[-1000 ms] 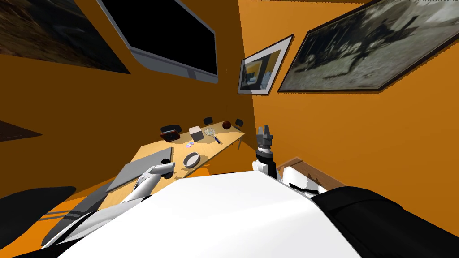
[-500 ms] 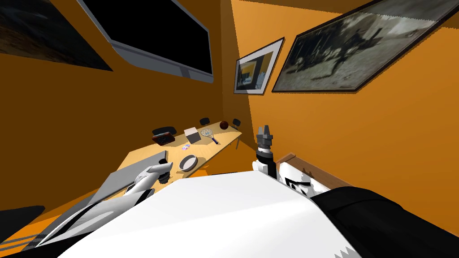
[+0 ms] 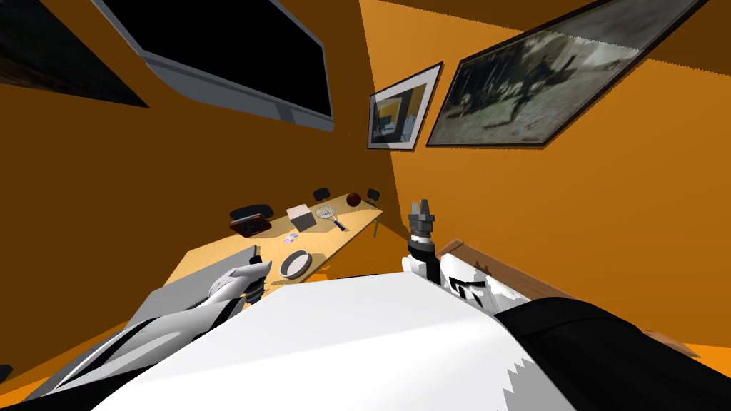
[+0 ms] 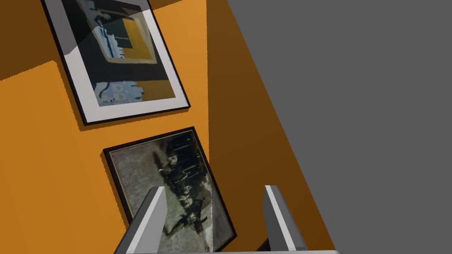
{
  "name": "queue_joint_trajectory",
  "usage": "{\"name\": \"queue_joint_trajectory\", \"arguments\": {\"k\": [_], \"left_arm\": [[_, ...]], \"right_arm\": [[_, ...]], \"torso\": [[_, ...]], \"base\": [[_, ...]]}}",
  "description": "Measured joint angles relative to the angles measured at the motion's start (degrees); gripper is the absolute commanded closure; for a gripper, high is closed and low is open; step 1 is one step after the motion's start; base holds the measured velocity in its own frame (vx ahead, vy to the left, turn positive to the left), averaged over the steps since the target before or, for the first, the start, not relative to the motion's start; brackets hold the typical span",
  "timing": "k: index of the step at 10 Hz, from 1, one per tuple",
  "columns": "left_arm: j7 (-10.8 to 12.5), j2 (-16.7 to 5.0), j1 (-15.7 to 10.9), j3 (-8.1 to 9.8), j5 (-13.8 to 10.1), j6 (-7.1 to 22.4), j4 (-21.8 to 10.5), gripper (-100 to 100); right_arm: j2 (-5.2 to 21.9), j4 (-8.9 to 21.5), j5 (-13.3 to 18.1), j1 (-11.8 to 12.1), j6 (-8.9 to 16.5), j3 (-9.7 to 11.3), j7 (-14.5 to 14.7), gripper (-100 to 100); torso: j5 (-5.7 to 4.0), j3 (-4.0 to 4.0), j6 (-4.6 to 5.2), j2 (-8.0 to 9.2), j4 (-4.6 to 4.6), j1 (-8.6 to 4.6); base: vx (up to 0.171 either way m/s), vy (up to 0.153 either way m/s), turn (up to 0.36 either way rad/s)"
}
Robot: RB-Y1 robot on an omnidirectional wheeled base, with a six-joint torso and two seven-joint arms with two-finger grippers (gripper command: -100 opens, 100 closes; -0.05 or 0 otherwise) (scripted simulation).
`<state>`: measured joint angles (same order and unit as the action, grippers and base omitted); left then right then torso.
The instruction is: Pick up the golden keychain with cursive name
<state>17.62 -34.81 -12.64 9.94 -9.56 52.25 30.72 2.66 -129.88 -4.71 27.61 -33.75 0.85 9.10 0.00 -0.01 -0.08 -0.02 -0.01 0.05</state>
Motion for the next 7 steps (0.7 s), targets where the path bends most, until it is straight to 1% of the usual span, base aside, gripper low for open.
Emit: {"name": "queue_joint_trajectory", "arguments": {"k": [1,2,3,4,5,6,7], "left_arm": [[0.4,-0.1,0.4,-0.02,-0.1,0.9,-0.1,-100],[0.5,-0.2,-0.3,-0.1,-0.1,1.0,-1.9,-100],[0.6,-0.5,-0.1,-0.08,-0.4,1.6,-2.5,-100],[0.6,-0.7,-0.8,-0.14,-0.4,1.6,-4.1,-100],[0.9,-0.8,-1.8,-0.38,-0.3,1.5,-6.3,-100],[1.8,-0.7,0.3,-0.4,-0.5,4.2,-3.2,-100],[2.1,-0.9,-0.3,-0.47,-0.6,4.9,-3.7,-100]], "right_arm": [[0.0,0.0,0.0,0.0,0.0,0.0,0.0,0],[0.0,0.0,0.0,0.0,0.0,0.0,0.0,0],[0.0,0.0,0.0,0.0,0.0,0.0,0.0,0],[0.0,0.0,0.0,0.0,0.0,0.0,0.0,0],[0.0,0.0,0.0,0.0,0.0,0.0,0.0,0],[0.0,0.0,0.0,0.0,0.0,0.0,0.0,0],[0.0,0.0,0.0,0.0,0.0,0.0,0.0,0]], "torso": [[0.0,0.01,0.02,0.01,0.0,0.0],[0.0,0.01,0.01,0.02,0.01,0.0],[0.0,0.01,0.02,0.01,0.01,0.0],[0.0,0.01,0.01,0.01,0.0,0.0],[0.0,0.0,0.02,-0.01,0.0,0.0],[0.01,-0.02,0.02,-0.04,0.0,0.07],[0.01,-0.03,0.01,-0.06,-0.01,0.09]], "base": [[0.006,0.012,-0.055],[0.01,0.012,-0.091],[0.009,0.014,-0.049],[0.012,0.014,-0.07],[0.031,0.036,-0.173],[0.029,0.04,-0.063],[0.015,0.023,0.015]]}}
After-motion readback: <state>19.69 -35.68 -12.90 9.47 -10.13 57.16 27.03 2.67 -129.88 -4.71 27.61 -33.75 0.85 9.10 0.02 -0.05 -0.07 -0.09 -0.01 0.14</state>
